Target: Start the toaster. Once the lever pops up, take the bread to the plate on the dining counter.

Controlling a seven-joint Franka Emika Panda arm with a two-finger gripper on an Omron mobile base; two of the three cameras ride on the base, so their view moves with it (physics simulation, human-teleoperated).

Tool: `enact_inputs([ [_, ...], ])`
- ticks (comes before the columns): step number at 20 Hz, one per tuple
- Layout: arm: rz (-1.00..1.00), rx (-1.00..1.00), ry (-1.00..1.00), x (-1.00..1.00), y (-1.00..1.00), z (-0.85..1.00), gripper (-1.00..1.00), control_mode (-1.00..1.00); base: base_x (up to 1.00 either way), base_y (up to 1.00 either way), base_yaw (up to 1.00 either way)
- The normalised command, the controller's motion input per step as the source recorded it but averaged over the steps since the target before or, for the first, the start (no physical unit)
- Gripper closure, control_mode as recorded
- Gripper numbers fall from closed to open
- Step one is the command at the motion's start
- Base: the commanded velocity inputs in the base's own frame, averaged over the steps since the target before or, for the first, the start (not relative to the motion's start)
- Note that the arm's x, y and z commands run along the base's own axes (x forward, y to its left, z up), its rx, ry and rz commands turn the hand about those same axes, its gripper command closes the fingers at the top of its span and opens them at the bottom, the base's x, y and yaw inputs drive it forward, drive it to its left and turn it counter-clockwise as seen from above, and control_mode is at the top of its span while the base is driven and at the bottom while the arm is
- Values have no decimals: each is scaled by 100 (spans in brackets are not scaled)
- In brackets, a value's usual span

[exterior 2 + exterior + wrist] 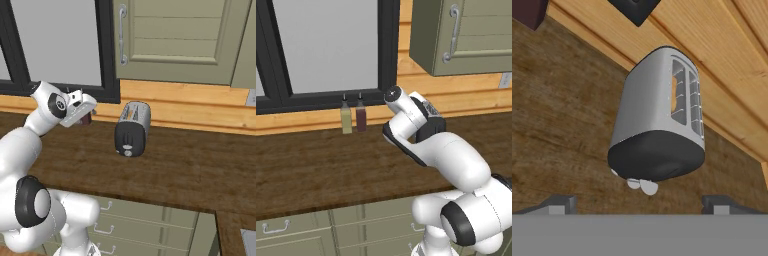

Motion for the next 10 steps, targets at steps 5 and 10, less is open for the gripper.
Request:
enact_inputs([
  [5, 0, 0, 0, 0, 0, 0, -100, -100, 0, 0, 0],
  [10, 0, 0, 0, 0, 0, 0, -100, -100, 0, 0, 0],
])
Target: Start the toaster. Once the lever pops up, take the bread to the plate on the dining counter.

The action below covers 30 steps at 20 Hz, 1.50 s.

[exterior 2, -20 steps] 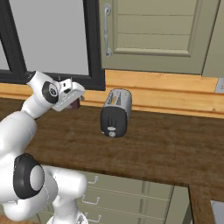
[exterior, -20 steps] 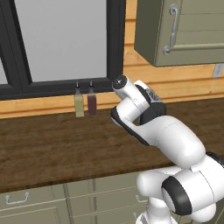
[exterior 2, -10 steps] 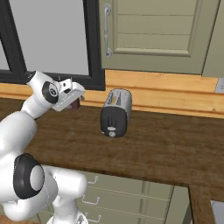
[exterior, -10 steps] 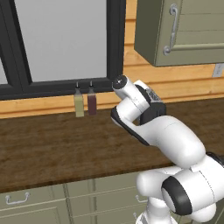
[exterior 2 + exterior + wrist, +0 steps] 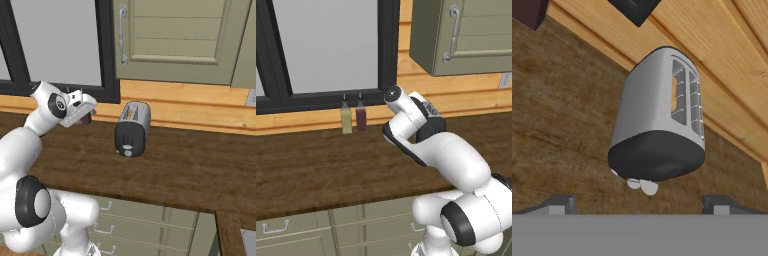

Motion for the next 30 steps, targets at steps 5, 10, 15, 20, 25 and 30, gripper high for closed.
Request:
enact_inputs([
  [5, 0, 0, 0, 0, 0, 0, -100, -100, 0, 0, 0],
  [10, 0, 0, 0, 0, 0, 0, -100, -100, 0, 0, 0],
  [15, 0, 0, 0, 0, 0, 0, -100, -100, 0, 0, 0],
  [20, 0, 0, 0, 0, 0, 0, -100, -100, 0, 0, 0],
  [25, 0, 0, 0, 0, 0, 0, -100, -100, 0, 0, 0],
  [30, 0, 0, 0, 0, 0, 0, -100, -100, 0, 0, 0],
])
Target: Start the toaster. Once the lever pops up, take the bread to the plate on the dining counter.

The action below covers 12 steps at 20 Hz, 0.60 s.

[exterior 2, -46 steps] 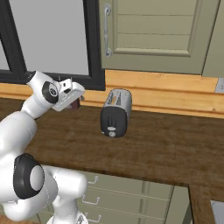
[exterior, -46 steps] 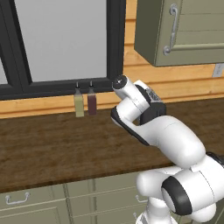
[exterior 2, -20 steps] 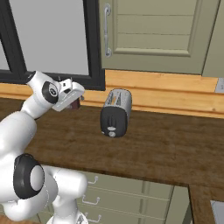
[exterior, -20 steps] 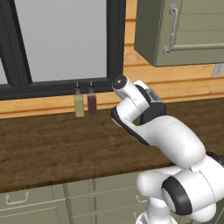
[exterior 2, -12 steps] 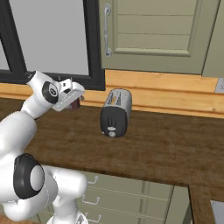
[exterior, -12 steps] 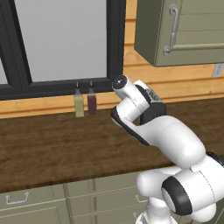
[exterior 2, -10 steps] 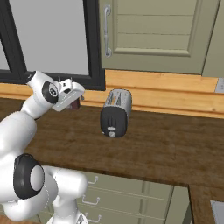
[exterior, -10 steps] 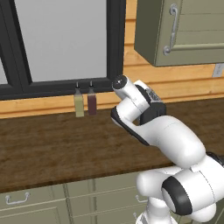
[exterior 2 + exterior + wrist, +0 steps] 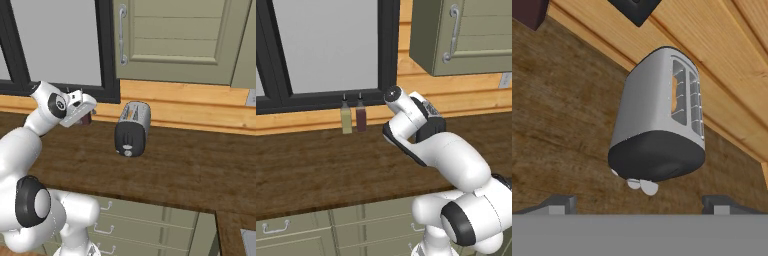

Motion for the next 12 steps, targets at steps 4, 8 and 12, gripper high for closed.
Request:
enact_inputs([
  [4, 0, 0, 0, 0, 0, 0, -100, -100, 0, 0, 0],
  [8, 0, 0, 0, 0, 0, 0, -100, -100, 0, 0, 0],
  [12, 0, 0, 0, 0, 0, 0, -100, -100, 0, 0, 0],
])
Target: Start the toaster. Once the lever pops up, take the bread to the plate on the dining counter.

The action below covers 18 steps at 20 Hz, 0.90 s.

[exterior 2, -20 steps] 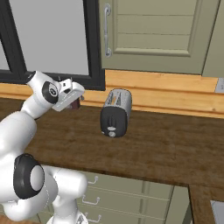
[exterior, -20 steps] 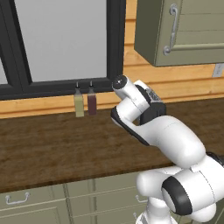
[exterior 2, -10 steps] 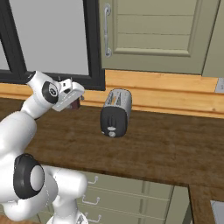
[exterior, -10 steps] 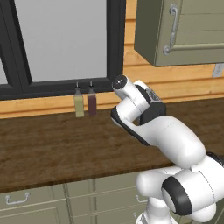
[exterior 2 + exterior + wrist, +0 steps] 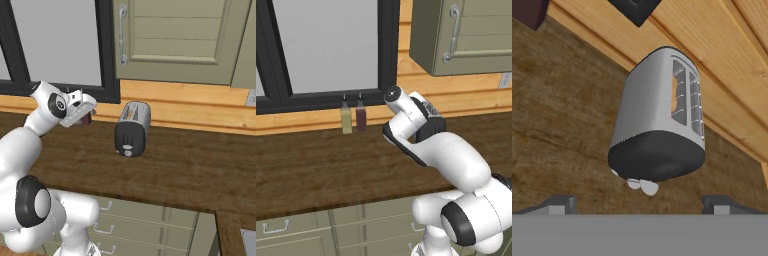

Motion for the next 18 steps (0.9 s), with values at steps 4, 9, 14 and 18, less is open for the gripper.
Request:
enact_inputs([
  [4, 0, 0, 0, 0, 0, 0, -100, -100, 0, 0, 0],
  [9, 0, 0, 0, 0, 0, 0, -100, -100, 0, 0, 0],
  [14, 0, 0, 0, 0, 0, 0, -100, -100, 0, 0, 0],
  [18, 0, 0, 0, 0, 0, 0, -100, -100, 0, 0, 0],
])
